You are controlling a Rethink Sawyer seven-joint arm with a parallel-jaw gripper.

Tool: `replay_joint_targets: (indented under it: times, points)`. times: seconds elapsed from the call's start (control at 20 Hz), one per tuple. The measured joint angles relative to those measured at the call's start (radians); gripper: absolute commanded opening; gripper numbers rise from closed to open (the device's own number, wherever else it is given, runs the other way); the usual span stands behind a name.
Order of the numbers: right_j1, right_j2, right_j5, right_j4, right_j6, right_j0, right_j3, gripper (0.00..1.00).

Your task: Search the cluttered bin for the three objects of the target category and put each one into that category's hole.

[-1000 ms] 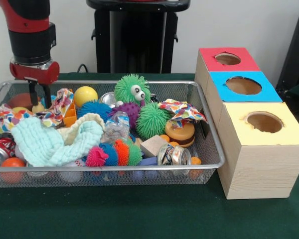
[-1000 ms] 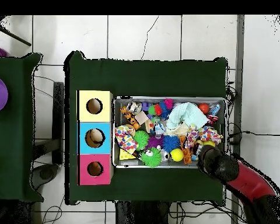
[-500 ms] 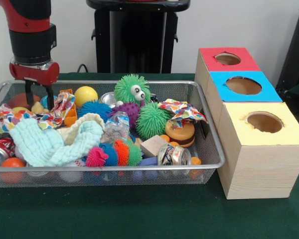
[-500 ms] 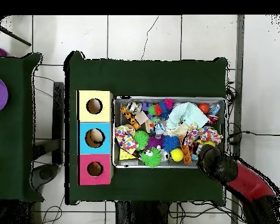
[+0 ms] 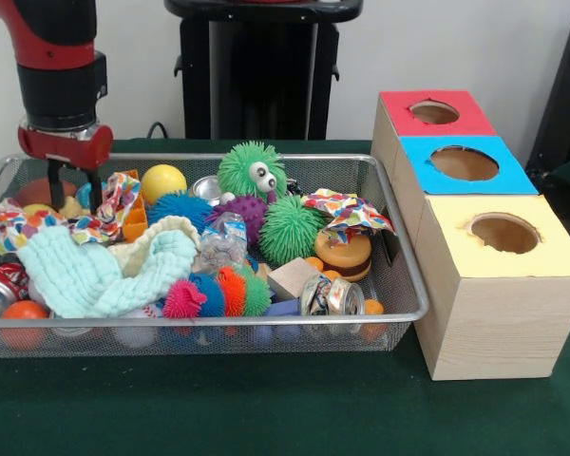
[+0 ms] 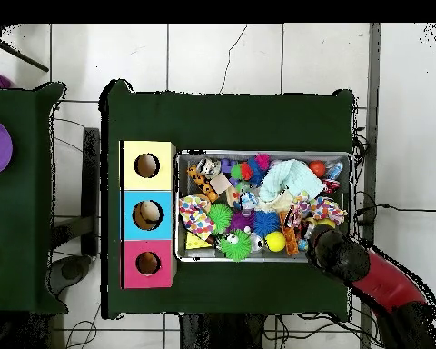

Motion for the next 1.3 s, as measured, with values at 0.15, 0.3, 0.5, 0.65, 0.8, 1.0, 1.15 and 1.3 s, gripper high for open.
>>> replay_joint_targets:
  times: [0.15, 0.3, 0.5, 0.65, 0.8, 1.0, 1.15, 1.3]
  points:
    - [0.021, 0.0, -0.008, 0.0, 0.0, -0.001, -0.017, 1.0]
    - [0.035, 0.001, -0.012, 0.0, 0.0, -0.003, -0.028, 1.0]
    - [0.038, 0.005, -0.013, 0.0, 0.0, -0.002, -0.028, 1.0]
    - [0.043, 0.007, -0.027, 0.0, 0.0, -0.004, -0.031, 0.0]
    - [0.062, 0.007, -0.089, 0.0, 0.0, -0.008, -0.039, 0.0]
    - [0.078, 0.007, -0.135, 0.0, 0.0, -0.009, -0.044, 0.0]
    - [0.081, 0.008, -0.135, 0.0, 0.0, -0.011, -0.049, 0.0]
    - [0.078, 0.011, -0.134, 0.0, 0.0, -0.013, -0.049, 0.0]
